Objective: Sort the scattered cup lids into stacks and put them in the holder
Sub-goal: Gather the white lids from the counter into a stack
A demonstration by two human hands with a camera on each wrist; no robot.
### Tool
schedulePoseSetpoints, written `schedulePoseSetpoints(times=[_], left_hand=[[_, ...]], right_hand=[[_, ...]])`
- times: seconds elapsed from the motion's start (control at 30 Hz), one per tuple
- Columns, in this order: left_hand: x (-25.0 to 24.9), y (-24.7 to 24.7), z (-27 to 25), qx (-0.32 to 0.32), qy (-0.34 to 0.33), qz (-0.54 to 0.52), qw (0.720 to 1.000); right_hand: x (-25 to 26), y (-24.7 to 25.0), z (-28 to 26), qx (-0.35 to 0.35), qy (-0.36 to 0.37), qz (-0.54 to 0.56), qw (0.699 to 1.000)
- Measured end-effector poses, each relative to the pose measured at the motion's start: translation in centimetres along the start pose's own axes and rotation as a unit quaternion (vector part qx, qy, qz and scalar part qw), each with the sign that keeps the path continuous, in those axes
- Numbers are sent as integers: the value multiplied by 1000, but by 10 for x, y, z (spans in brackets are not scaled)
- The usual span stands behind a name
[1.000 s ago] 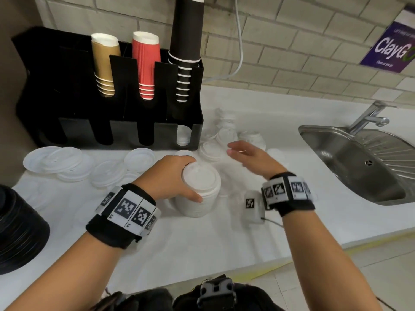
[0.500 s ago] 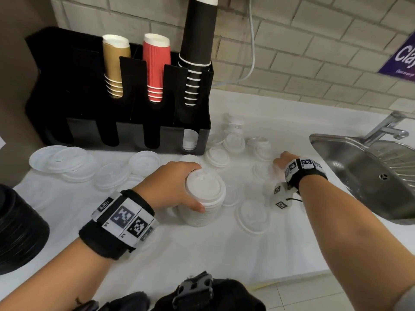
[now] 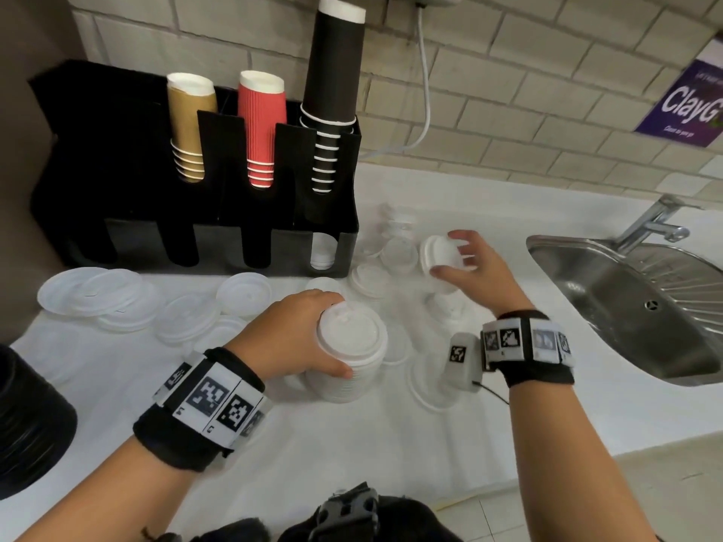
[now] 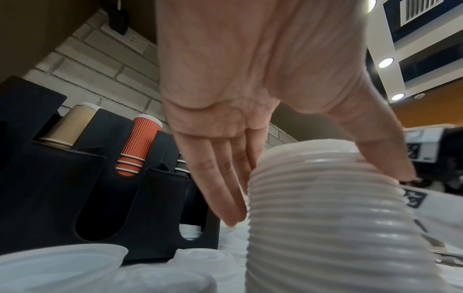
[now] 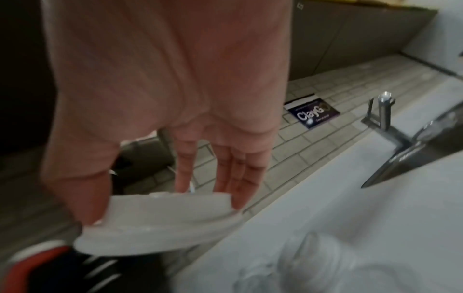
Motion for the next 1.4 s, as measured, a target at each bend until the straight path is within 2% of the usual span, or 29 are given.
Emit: schedulePoseSetpoints(times=[0.17,0.27,0.4,0.7,0.9,1.13,1.27,1.4], left_hand=[[0,-1,-4,0,2,10,1000],[-1,-3,-5,-11,-4,11,1000],[0,-7,-8,-28,-5,-40,999],[2,-10,-8,-41,-11,-103,994],[3,-15,-10,-66,-12,-109,992],[7,-17,-13,-65,-6,-106,992],[6,-15,-14,-63,-9,-69,996],[4,-11,-15,-50,-17,-67,996]], right_hand=[[42,-22,-65,55,86,154,983],[50,-38,-97,74,115,160,978],[48,-56,-120,86,120,138,979],[52,-66,-127,100,123,55,986],[63,-69,-124,124,129,1,984],[77,-67,-116,158,139,-63,976],[76,-70,-117,159,141,-58,975],[65,-68,-118,149,126,0,981]])
Point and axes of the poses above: each hand's wrist, its own z-axis towards the middle knuckle, its own y-axis out of the back of the hand, x = y × z, the point moved 2 cm from there along z, towards the middle knuckle, and after that the axes turned 6 degrees about -x, right-handed, at the moved point
